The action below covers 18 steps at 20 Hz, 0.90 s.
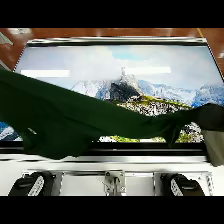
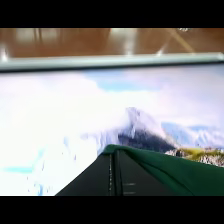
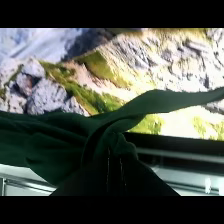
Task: Fold the shirts.
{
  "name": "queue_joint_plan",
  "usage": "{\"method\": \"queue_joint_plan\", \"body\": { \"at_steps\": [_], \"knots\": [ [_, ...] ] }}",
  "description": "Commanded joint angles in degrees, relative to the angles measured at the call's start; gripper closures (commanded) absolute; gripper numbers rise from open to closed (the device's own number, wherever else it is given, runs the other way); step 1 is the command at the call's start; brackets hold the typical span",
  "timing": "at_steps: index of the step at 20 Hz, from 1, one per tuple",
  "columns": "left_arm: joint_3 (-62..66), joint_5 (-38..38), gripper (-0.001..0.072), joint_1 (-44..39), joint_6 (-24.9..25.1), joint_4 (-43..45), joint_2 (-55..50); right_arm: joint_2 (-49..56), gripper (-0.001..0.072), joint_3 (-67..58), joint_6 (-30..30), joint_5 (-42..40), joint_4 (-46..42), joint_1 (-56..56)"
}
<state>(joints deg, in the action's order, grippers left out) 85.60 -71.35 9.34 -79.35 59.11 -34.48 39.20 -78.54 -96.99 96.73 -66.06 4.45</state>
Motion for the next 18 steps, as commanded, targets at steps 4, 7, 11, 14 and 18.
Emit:
{"method": "queue_joint_plan", "body": {
  "at_steps": [4, 7, 11, 14, 18],
  "knots": [
    [-17.3, 16.8, 0.0675, 0.0, -1.5, 2.7, -6.8, 6.7, 0.0656, 22.7, -2.7, -27.8, 0.2, 0.0],
    [-20.5, 19.9, 0.0674, -0.7, -1.5, 1.7, -16.6, 19.3, 0.0655, 24.5, -2.8, -41.3, 2.8, 0.0],
    [-20.7, 20.0, 0.0673, -3.2, -1.5, -1.1, -30.7, 34.4, 0.0655, 24.5, -2.0, -54.2, 12.4, 0.0],
    [-20.7, 17.1, 0.0673, -6.1, -2.2, -4.7, -38.9, 40.8, 0.0655, 24.5, -2.0, -54.9, 17.0, 0.0],
    [-20.7, 16.1, 0.0396, -9.4, -6.0, -4.9, -44.0, 41.4, 0.0354, 24.1, -1.6, -56.3, 18.0, 0.4]
  ]
}}
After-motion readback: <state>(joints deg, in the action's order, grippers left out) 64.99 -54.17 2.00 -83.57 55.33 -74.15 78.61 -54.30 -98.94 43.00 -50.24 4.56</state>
